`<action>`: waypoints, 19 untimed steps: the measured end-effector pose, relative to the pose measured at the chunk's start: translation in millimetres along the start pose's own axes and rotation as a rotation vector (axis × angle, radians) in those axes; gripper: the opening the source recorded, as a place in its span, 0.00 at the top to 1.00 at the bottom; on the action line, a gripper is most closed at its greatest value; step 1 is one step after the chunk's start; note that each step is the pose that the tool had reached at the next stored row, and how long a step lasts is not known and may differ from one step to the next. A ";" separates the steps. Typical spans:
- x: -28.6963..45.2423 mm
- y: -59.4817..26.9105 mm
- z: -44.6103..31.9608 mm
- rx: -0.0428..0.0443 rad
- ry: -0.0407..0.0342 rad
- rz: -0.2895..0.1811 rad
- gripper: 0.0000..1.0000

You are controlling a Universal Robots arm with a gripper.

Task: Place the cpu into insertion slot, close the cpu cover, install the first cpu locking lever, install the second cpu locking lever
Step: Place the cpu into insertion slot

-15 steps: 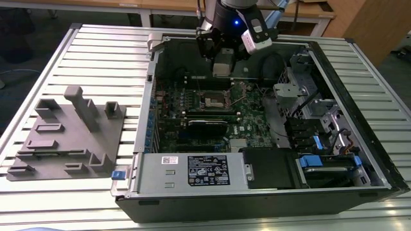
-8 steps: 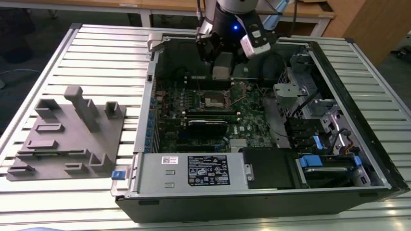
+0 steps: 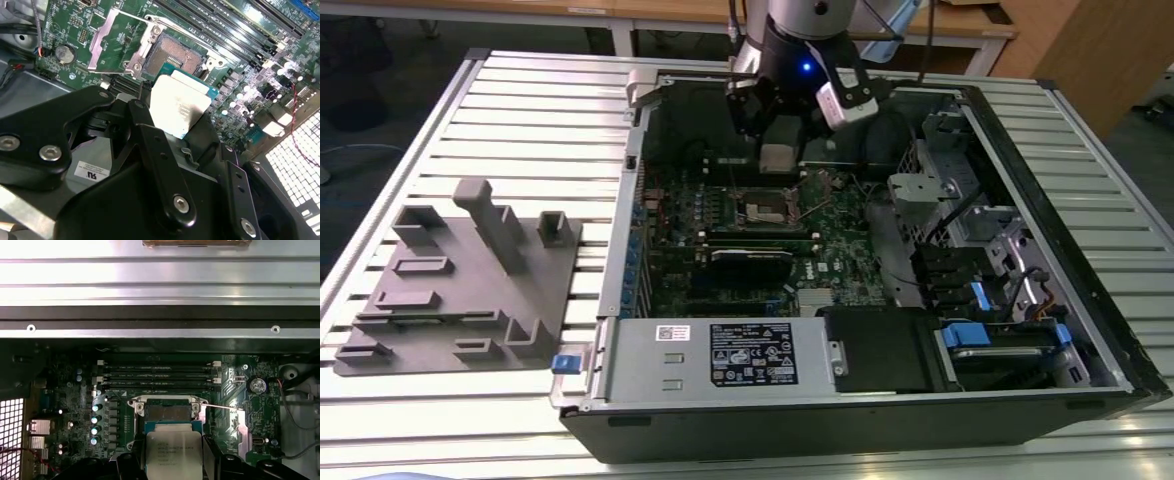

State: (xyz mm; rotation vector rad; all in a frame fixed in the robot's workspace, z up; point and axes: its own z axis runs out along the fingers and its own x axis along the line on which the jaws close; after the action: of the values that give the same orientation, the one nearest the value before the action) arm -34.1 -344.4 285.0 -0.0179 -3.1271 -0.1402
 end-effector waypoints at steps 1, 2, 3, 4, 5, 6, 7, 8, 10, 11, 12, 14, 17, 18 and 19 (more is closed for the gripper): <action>0.3 -0.3 0.8 0.0000 0.0000 0.000 0.46; 0.7 -0.5 1.5 0.0000 0.0000 0.000 0.46; 1.0 -0.8 2.2 0.0000 0.0000 0.000 0.46; 1.4 -0.9 2.8 -0.0001 0.0000 0.000 0.46; 1.5 -1.0 3.2 0.0000 0.0001 0.000 0.46; 1.5 -1.0 3.2 0.0002 0.0002 0.000 0.46; 1.5 -1.0 3.3 0.0003 0.0002 0.000 0.46; 1.5 -1.0 3.3 0.0003 0.0002 0.000 0.46; 1.5 -1.0 3.5 0.0000 0.0001 0.000 0.46; 1.5 -1.0 3.5 -0.0003 0.0001 0.000 0.46; 1.6 -1.0 3.7 -0.0014 -0.0001 0.000 0.46; 1.5 -1.2 5.1 -0.0026 -0.0016 0.000 0.46; 1.6 -1.7 8.3 -0.0035 -0.0054 -0.001 0.46; 1.7 -1.8 9.4 -0.0039 -0.0062 -0.001 0.46; 1.9 -2.0 10.5 -0.0039 -0.0066 -0.001 0.46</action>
State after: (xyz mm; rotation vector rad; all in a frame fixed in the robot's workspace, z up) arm -36.1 -345.4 274.4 -0.0170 -3.1335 -0.1465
